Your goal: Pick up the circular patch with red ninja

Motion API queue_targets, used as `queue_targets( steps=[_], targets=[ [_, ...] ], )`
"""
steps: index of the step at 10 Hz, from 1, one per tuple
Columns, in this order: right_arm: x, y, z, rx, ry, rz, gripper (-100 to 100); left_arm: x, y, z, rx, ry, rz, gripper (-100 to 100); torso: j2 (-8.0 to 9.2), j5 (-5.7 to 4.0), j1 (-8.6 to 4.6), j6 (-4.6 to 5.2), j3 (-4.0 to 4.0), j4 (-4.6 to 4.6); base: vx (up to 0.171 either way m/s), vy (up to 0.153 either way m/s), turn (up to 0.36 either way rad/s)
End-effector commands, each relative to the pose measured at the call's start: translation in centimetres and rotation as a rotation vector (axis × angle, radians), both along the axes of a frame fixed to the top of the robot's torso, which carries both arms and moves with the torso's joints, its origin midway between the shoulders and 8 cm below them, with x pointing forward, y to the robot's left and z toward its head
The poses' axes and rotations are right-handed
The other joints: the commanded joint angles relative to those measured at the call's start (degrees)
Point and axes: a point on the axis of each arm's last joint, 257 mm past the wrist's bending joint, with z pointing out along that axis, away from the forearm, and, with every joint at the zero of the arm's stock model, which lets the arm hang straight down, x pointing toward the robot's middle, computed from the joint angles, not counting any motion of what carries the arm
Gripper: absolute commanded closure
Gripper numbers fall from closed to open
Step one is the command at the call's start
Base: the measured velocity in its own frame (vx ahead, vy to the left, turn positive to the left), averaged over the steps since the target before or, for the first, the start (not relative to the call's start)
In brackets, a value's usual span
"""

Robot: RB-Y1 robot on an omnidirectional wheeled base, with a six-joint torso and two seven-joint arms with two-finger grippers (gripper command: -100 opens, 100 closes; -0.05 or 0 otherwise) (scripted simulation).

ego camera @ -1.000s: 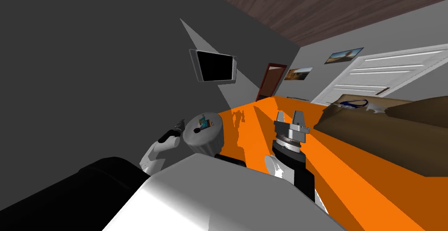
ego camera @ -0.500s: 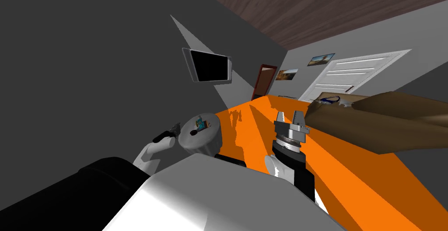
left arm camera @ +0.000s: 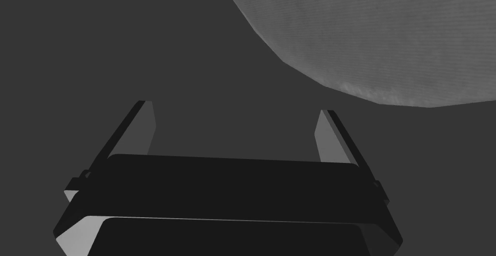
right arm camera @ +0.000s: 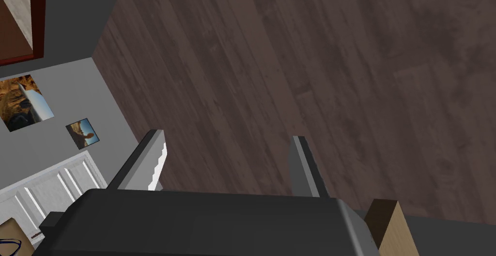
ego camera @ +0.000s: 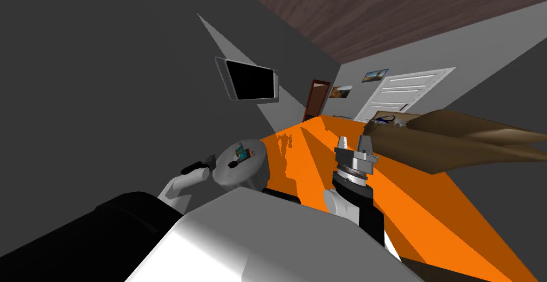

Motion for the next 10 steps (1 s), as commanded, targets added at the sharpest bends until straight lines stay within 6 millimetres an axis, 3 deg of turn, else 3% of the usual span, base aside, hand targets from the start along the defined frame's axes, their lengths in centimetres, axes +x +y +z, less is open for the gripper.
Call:
queue_targets(
  steps=[1, 2, 3, 5, 6, 8, 9, 10],
  targets=[
    [0.0, 0.0, 0.0, 0.0, 0.0, 0.0, 0, -1.5, 0.7, -1.2, -0.041, 0.039, 0.03, -100, 0.0, 0.0, 0.0, 0.0, 0.0, 0.0, -0.01, 0.017, -0.151],
    [0.0, 0.0, 0.0, 0.0, 0.0, 0.0, 0, -1.6, 0.6, -1.3, -0.046, 0.045, 0.031, -100, 0.04, 0.01, 0.04, -0.05, 0.02, 0.0, 0.0, 0.0, 0.0],
    [0.0, 0.0, 0.0, 0.0, 0.0, 0.0, 0, -3.5, 2.0, -2.0, -0.083, 0.062, 0.083, -100, 0.01, 0.01, -0.01, -0.06, 0.01, 0.0, 0.007, 0.003, -0.244],
    [0.0, 0.0, 0.0, 0.0, 0.0, 0.0, 0, -4.0, 1.6, -2.7, -0.108, 0.091, 0.088, -100, -0.01, 0.01, 0.04, -0.05, -0.01, -0.01, 0.002, 0.009, -0.072],
    [0.0, 0.0, 0.0, 0.0, 0.0, 0.0, 0, -5.8, 2.8, -3.2, -0.145, 0.101, 0.138, -100, 0.0, 0.01, -0.01, -0.06, 0.0, 0.0, -0.005, 0.006, -0.246],
    [0.0, 0.0, 0.0, 0.0, 0.0, 0.0, 0, -6.4, 2.3, -3.9, -0.172, 0.131, 0.143, -100, 0.01, 0.02, 0.05, -0.06, 0.01, 0.0, -0.001, 0.019, -0.052],
    [0.0, 0.0, 0.0, 0.0, 0.0, 0.0, 0, -8.3, 3.2, -4.5, -0.214, 0.142, 0.193, -100, 0.0, 0.02, 0.03, -0.07, 0.0, 0.0, -0.002, 0.006, -0.283],
    [0.0, 0.0, 0.0, 0.0, 0.0, 0.0, 0, -8.6, 2.9, -4.8, -0.229, 0.157, 0.196, -100, 0.01, 0.01, 0.01, 0.0, 0.0, 0.0, -0.005, 0.016, -0.13]
  ],
)
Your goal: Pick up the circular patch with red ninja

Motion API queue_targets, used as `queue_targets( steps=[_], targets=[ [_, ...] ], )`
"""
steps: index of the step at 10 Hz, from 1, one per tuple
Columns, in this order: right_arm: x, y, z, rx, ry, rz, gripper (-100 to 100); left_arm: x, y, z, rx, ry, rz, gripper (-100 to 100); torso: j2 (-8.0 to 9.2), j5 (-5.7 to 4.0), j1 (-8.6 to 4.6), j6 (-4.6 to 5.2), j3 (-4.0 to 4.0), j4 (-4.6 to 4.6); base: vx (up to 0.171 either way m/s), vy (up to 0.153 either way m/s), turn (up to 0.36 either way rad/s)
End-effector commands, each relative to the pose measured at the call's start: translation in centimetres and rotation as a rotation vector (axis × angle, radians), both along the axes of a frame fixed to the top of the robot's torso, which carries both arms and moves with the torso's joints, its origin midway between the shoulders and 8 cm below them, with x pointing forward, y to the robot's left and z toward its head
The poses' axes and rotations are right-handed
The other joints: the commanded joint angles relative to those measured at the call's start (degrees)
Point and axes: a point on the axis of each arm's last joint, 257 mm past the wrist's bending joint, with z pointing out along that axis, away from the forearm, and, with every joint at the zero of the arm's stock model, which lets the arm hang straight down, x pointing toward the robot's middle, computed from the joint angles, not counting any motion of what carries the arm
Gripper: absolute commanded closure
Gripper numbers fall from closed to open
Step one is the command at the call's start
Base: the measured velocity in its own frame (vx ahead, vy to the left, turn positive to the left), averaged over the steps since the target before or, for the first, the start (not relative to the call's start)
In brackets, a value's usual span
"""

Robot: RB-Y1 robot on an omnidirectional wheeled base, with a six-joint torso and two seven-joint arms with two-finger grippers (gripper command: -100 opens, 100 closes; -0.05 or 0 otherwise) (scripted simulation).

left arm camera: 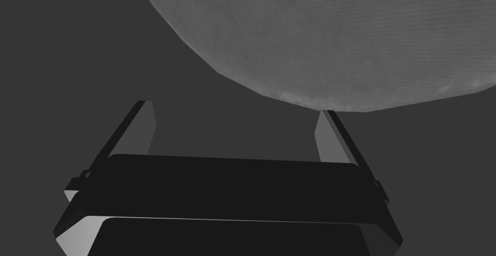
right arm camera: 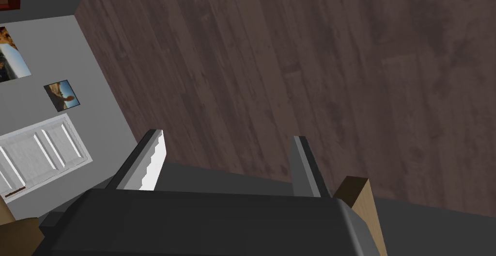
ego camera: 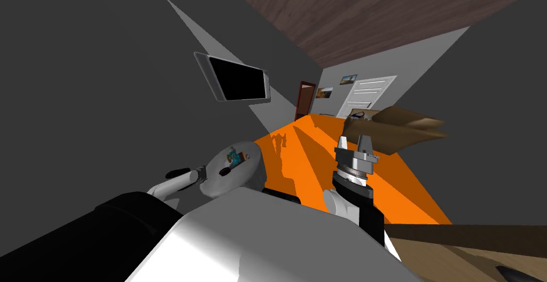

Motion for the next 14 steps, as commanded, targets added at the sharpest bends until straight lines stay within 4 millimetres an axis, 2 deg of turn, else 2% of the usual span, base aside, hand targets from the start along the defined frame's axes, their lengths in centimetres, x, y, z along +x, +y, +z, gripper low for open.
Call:
queue_targets(
  steps=[1, 2, 3, 4, 6, 7, 9, 10, 11, 12, 13, 14],
  targets=[
    [0.0, 0.0, 0.0, 0.0, 0.0, 0.0, 0, -0.5, -0.1, -0.4, -0.025, 0.019, 0.011, -100, 0.0, 0.0, 0.0, 0.0, 0.0, 0.0, -0.003, 0.011, 0.037],
    [0.0, 0.0, 0.0, 0.0, 0.0, 0.0, 0, -2.4, 0.5, -1.0, -0.069, 0.029, 0.061, -100, 0.0, 0.0, -0.02, -0.02, 0.0, 0.0, -0.004, 0.009, -0.271],
    [0.0, 0.0, 0.0, 0.0, 0.0, 0.0, 0, -2.8, 0.1, -1.4, -0.089, 0.047, 0.064, -100, 0.0, 0.0, -0.01, 0.07, 0.0, 0.0, -0.005, 0.02, -0.153],
    [0.0, 0.0, 0.0, 0.0, 0.0, 0.0, 0, -4.4, 0.6, -1.7, -0.126, 0.047, 0.112, -100, 0.0, 0.01, 0.01, 0.0, 0.0, 0.0, -0.007, 0.022, -0.211],
    [0.0, 0.0, 0.0, 0.0, 0.0, 0.0, 0, -5.0, -0.1, -2.3, -0.156, 0.073, 0.115, -100, 0.01, 0.02, 0.03, 0.0, 0.0, 0.0, -0.004, 0.017, -0.066],
    [0.0, 0.0, 0.0, 0.0, 0.0, 0.0, 0, -6.7, 0.0, -2.8, -0.204, 0.079, 0.162, -100, 0.0, 0.0, -0.02, -0.02, 0.0, 0.0, 0.0, 0.009, -0.223],
    [0.0, 0.0, 0.0, 0.0, 0.0, 0.0, 0, -7.0, -0.4, -3.1, -0.221, 0.093, 0.164, -100, -0.01, 0.0, 0.0, 0.0, -0.01, 0.0, -0.003, 0.013, -0.075],
    [0.0, 0.0, 0.0, 0.0, 0.0, 0.0, 0, -8.7, -0.5, -3.6, -0.273, 0.099, 0.21, -100, -0.01, 0.0, -0.02, -0.02, 0.0, 0.0, -0.005, 0.013, -0.249],
    [0.0, 0.0, 0.0, 0.0, 0.0, 0.0, 0, -8.9, -0.8, -3.7, -0.285, 0.109, 0.21, -100, 0.0, 0.0, 0.0, 0.04, 0.0, 0.0, -0.008, 0.023, -0.144],
    [0.0, 0.0, 0.0, 0.0, 0.0, 0.0, 0, -10.4, -1.0, -4.1, -0.331, 0.109, 0.253, -100, 0.0, 0.01, 0.02, -0.01, 0.0, 0.0, -0.007, 0.028, -0.24],
    [0.0, 0.0, 0.0, 0.0, 0.0, 0.0, 0, -10.6, -1.4, -4.3, -0.347, 0.121, 0.254, -100, 0.0, 0.01, 0.06, 0.03, 0.0, 0.0, -0.007, 0.031, -0.129],
    [0.0, 0.0, 0.0, 0.0, 0.0, 0.0, 0, -12.0, -1.7, -4.7, -0.392, 0.119, 0.294, -100, 0.0, 0.02, 0.06, -0.02, 0.0, 0.0, -0.005, 0.028, -0.239]
  ],
)
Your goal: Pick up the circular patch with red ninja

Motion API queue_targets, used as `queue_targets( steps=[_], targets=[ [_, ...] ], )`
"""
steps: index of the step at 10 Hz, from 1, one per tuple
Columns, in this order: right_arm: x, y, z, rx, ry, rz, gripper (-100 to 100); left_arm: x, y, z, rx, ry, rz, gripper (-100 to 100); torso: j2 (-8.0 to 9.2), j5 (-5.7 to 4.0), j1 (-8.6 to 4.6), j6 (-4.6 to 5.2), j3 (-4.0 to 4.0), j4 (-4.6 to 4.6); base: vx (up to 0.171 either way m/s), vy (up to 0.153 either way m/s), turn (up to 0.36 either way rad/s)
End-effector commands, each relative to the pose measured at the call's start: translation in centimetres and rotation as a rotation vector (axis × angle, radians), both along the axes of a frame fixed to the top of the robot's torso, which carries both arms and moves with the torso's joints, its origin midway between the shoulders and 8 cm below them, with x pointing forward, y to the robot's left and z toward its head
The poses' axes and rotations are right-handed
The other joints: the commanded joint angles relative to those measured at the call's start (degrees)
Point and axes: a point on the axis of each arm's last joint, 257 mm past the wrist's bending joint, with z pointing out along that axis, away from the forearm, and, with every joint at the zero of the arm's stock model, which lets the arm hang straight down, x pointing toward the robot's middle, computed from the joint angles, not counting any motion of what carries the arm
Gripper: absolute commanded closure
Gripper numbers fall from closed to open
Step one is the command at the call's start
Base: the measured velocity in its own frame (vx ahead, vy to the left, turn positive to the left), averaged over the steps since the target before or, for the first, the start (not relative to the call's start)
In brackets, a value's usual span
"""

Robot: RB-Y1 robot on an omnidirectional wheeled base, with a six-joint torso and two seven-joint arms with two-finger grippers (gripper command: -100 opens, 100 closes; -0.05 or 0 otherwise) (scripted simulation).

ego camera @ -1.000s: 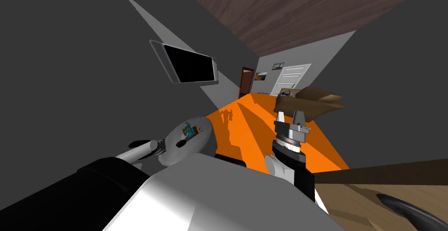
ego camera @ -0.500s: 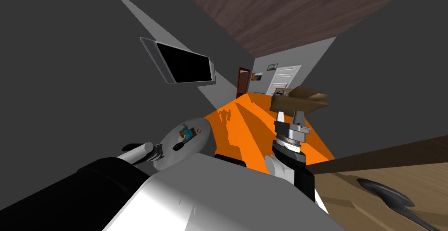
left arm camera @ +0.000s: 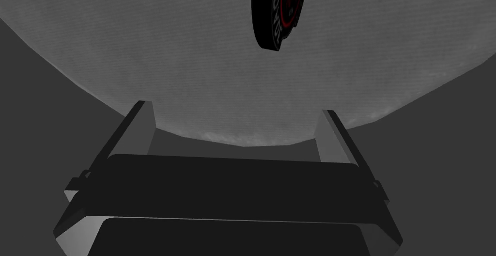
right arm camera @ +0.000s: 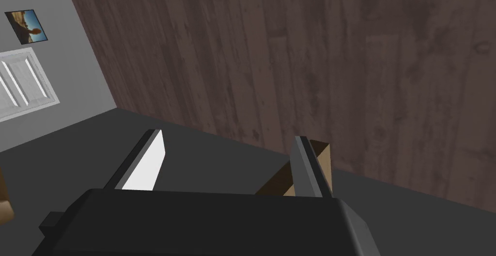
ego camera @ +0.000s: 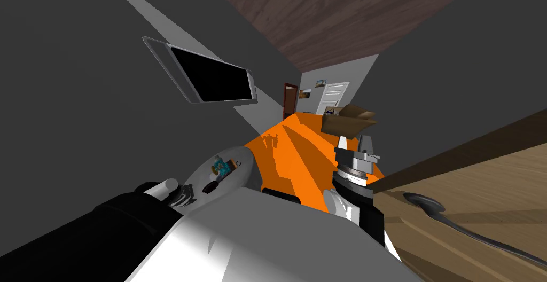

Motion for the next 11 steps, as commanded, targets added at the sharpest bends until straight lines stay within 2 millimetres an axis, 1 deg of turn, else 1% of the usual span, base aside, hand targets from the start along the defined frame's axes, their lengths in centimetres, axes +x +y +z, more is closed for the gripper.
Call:
queue_targets(
  steps=[1, 2, 3, 4, 5, 6, 7, 8, 9, 11],
  targets=[
    [0.0, 0.0, 0.0, 0.0, 0.0, 0.0, 0, -1.0, -0.6, -0.2, -0.042, 0.01, 0.022, -100, 0.0, 0.0, 0.0, 0.0, 0.0, 0.0, -0.003, 0.028, -0.126],
    [0.0, 0.0, 0.0, 0.0, 0.0, 0.0, 0, -2.2, -1.0, -0.5, -0.083, 0.008, 0.062, -100, -0.01, 0.0, -0.01, -0.05, 0.0, 0.0, -0.004, 0.03, -0.27],
    [0.0, 0.0, 0.0, 0.0, 0.0, 0.0, 0, -2.4, -1.3, -0.6, -0.097, 0.016, 0.062, -100, 0.0, -0.01, 0.01, 0.0, 0.0, 0.0, -0.004, 0.03, -0.104],
    [0.0, 0.0, 0.0, 0.0, 0.0, 0.0, 0, -3.6, -1.9, -0.9, -0.142, 0.015, 0.099, -100, -0.02, 0.0, 0.0, -0.06, -0.01, 0.0, -0.004, 0.029, -0.196],
    [0.0, 0.0, 0.0, 0.0, 0.0, 0.0, 0, -3.7, -2.1, -1.0, -0.149, 0.019, 0.099, -100, -0.02, 0.0, 0.0, -0.02, -0.01, 0.0, -0.005, 0.028, -0.117],
    [0.0, 0.0, 0.0, 0.0, 0.0, 0.0, 0, -4.7, -2.8, -1.3, -0.194, 0.019, 0.133, -100, -0.01, 0.0, 0.0, -0.06, -0.01, 0.0, -0.009, 0.026, -0.256],
    [0.0, 0.0, 0.0, 0.0, 0.0, 0.0, 0, -4.7, -2.9, -1.3, -0.197, 0.02, 0.133, -100, 0.0, 0.0, -0.01, -0.01, 0.0, 0.0, -0.009, 0.029, -0.096],
    [0.0, 0.0, 0.0, 0.0, 0.0, 0.0, 0, -5.7, -3.7, -1.5, -0.241, 0.02, 0.163, -100, -0.01, 0.0, 0.0, -0.07, 0.0, 0.0, -0.004, 0.028, -0.153],
    [0.0, 0.0, 0.0, 0.0, 0.0, 0.0, 0, -6.5, -4.4, -1.7, -0.28, 0.019, 0.191, -100, -0.02, 0.0, 0.0, -0.03, -0.01, 0.0, -0.009, 0.042, -0.326],
    [0.0, 0.0, 0.0, 0.0, 0.0, 0.0, 0, -7.7, -5.7, -2.0, -0.342, 0.015, 0.235, -100, -0.01, 0.01, 0.08, -0.04, -0.01, 0.0, -0.009, 0.051, -0.247]
  ],
)
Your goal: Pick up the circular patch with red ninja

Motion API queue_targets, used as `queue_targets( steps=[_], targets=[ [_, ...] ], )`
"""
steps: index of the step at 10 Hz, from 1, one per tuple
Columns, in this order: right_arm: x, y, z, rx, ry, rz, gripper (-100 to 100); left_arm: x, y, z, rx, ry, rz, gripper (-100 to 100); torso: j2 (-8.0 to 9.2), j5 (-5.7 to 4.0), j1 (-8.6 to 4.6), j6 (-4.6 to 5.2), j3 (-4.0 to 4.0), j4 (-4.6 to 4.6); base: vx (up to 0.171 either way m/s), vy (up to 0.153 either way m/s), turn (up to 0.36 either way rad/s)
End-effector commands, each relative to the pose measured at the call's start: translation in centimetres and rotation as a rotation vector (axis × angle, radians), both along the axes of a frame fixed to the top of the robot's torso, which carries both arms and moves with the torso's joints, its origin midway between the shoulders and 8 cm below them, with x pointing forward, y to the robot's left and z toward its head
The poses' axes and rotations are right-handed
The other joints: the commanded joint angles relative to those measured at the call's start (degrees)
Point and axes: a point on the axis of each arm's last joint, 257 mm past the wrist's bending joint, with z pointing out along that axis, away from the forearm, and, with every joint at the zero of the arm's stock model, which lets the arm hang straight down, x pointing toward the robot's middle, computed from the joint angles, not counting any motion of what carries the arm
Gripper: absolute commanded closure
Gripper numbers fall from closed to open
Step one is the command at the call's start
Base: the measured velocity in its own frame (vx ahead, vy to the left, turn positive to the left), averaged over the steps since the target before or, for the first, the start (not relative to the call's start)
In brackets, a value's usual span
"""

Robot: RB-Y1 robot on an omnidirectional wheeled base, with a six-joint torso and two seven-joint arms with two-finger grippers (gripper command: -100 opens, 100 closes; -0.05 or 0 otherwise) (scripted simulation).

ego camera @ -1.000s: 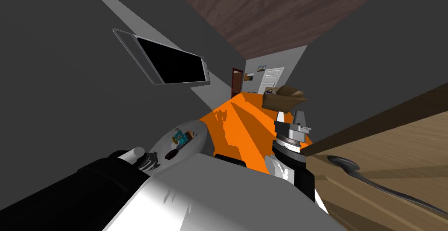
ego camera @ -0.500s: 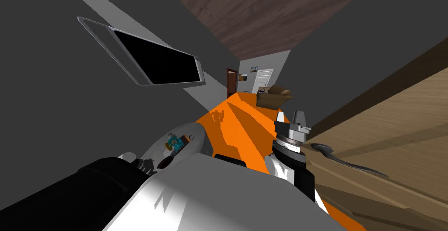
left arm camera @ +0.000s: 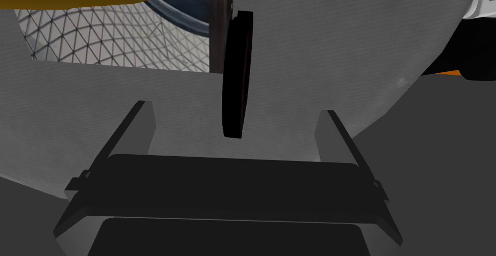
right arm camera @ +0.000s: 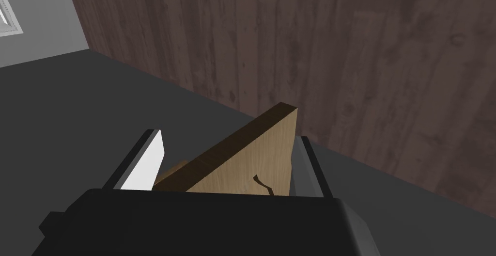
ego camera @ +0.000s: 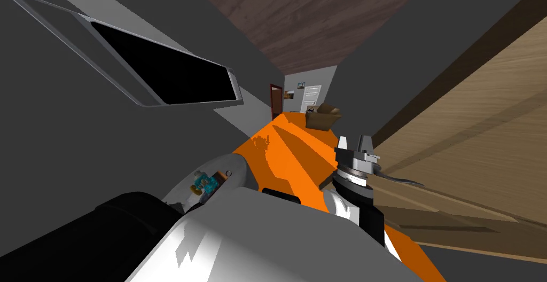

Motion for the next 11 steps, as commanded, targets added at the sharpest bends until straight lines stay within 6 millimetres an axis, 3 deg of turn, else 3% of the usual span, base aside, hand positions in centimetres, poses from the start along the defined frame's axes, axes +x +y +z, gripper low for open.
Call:
queue_targets(
  steps=[1, 3, 4, 5, 8, 9, 11],
  targets=[
    [0.0, 0.0, 0.0, 0.0, 0.0, 0.0, 0, -0.9, -0.8, -0.1, -0.043, -0.003, 0.031, -100, 0.0, 0.0, 0.0, 0.0, 0.0, 0.0, -0.008, 0.049, -0.187],
    [0.0, 0.0, 0.0, 0.0, 0.0, 0.0, 0, -1.0, -0.8, -0.2, -0.047, -0.004, 0.035, -100, -0.01, -0.01, -0.02, -0.02, 0.0, 0.0, -0.008, 0.032, -0.1],
    [0.0, 0.0, 0.0, 0.0, 0.0, 0.0, 0, -1.1, -0.9, -0.2, -0.05, -0.004, 0.036, 0, -0.02, -0.02, -0.1, -0.05, -0.01, -0.01, 0.0, 0.0, 0.0],
    [0.0, 0.0, 0.0, 0.0, 0.0, 0.0, 0, -0.6, -1.1, -1.1, -0.049, -0.004, 0.033, -100, -0.04, -0.04, -0.17, -0.04, -0.02, -0.01, -0.006, 0.008, 0.014],
    [0.0, 0.0, 0.0, 0.0, 0.0, 0.0, 0, -0.2, -1.2, -1.8, -0.051, -0.004, 0.032, -100, -0.02, -0.03, -0.15, -0.04, -0.01, -0.01, -0.008, 0.007, 0.007],
    [0.0, 0.0, 0.0, 0.0, 0.0, 0.0, 0, -0.2, -1.2, -1.8, -0.049, -0.005, 0.032, 100, -0.03, -0.04, -0.18, -0.04, -0.02, -0.01, 0.0, 0.0, 0.0],
    [0.0, 0.0, 0.0, 0.0, 0.0, 0.0, 0, -0.2, -1.3, -1.9, -0.052, -0.004, 0.032, 100, -0.05, -0.01, -0.11, -0.03, -0.02, 0.0, 0.0, 0.0, 0.0]
  ],
)
